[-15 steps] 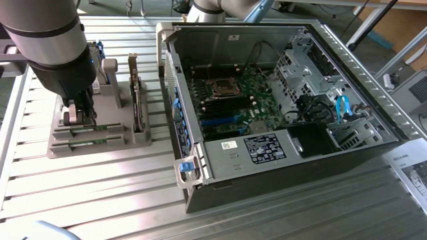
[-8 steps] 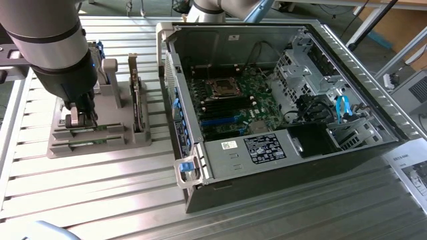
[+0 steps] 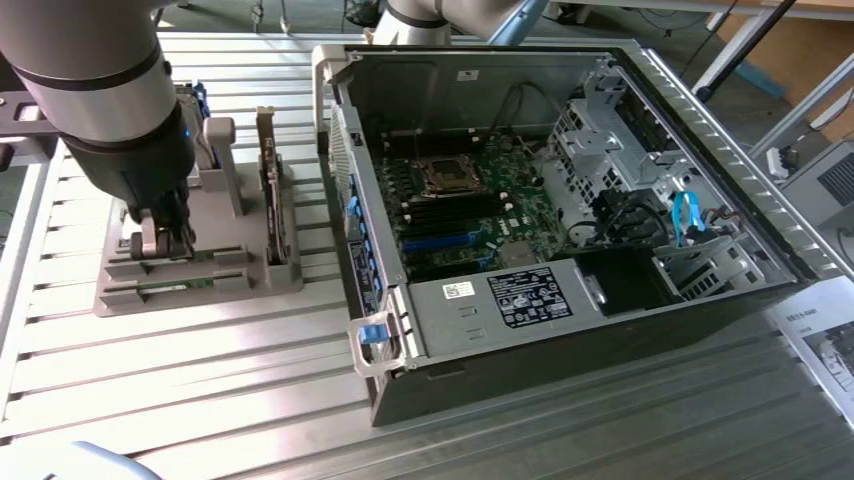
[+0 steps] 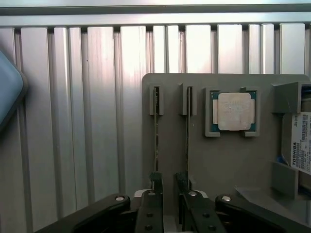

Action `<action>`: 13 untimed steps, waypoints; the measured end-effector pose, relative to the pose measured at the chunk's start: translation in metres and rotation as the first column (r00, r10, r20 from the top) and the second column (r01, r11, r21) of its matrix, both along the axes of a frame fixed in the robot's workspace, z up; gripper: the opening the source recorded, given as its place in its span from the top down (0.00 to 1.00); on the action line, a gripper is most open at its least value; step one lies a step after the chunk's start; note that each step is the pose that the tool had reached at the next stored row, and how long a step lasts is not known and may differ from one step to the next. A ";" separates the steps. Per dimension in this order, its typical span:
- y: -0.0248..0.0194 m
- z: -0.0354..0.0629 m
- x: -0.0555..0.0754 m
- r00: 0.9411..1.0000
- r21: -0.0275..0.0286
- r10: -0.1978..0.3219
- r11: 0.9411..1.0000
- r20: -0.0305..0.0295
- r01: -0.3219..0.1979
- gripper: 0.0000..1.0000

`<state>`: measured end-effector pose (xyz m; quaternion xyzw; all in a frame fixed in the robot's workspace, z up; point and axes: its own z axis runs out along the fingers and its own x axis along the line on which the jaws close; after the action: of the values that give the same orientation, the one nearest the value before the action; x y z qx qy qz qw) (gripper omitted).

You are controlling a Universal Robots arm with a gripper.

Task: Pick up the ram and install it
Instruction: 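Pick up the ram and move it above insertion slot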

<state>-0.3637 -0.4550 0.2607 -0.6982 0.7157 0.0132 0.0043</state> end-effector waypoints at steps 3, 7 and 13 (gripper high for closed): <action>-0.0007 0.0001 0.000 1.000 0.000 0.000 1.000 0.000 0.000 0.76; -0.0007 -0.0008 0.000 1.000 0.000 0.000 1.000 0.001 0.000 0.76; -0.0008 -0.0071 0.000 1.000 0.001 0.000 1.000 0.006 0.000 0.76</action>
<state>-0.3637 -0.4558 0.2536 -0.6983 0.7157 0.0114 0.0068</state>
